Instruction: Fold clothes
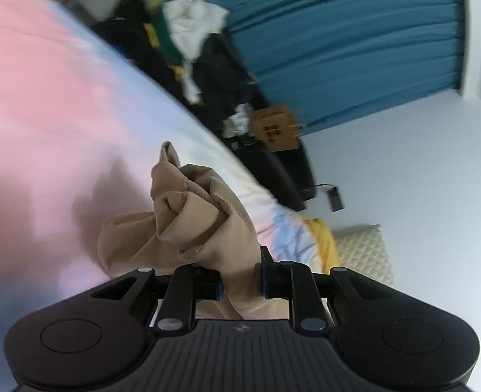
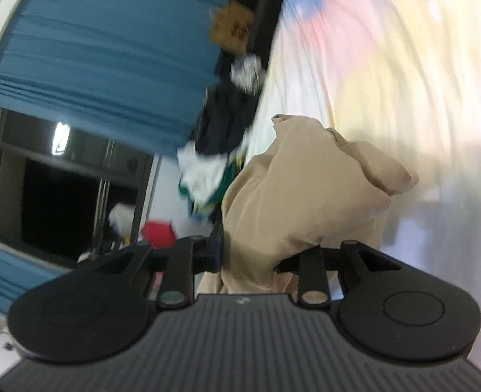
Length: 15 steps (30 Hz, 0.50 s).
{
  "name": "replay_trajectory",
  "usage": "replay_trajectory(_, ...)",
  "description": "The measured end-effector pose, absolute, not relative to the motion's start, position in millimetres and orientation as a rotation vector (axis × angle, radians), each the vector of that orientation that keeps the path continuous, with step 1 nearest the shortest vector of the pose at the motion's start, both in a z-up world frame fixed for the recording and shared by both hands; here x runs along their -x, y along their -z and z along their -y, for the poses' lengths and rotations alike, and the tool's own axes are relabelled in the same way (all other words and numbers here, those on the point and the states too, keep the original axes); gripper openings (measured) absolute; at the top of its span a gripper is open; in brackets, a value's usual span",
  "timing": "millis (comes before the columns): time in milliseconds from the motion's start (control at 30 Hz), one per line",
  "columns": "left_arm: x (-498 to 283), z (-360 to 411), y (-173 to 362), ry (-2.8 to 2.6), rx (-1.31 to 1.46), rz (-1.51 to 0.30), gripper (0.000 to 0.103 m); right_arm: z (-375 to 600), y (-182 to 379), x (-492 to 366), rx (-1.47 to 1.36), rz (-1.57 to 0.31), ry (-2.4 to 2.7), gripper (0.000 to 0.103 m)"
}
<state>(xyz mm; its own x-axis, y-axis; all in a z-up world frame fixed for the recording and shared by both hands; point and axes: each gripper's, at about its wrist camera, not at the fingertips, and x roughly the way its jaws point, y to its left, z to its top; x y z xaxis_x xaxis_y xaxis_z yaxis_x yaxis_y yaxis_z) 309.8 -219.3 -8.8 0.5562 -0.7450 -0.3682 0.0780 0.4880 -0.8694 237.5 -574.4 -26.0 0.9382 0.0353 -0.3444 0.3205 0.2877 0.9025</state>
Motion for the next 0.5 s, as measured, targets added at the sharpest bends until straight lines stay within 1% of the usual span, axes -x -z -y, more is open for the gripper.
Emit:
replay_trajectory(133,-339.8,269.8,25.8,0.618,0.853,-0.813,0.021,613.6,44.8,-265.2,-1.199,-0.237,0.199,0.030)
replay_trajectory(267,-352.3,298.2,49.1,0.652,0.718,-0.816,0.021,637.4,91.9,-264.2,-1.198,-0.217,0.193,0.030)
replay_trajectory(367,-349.8,300.0,73.7,0.656,0.674,-0.854,0.021,642.4,123.7,-256.7,-1.212,-0.258,0.202,0.030)
replay_trajectory(500,-325.9,287.7,91.6,0.672,0.547,-0.856,0.021,622.5,154.0,-234.2,-1.230,-0.305,0.204,0.030)
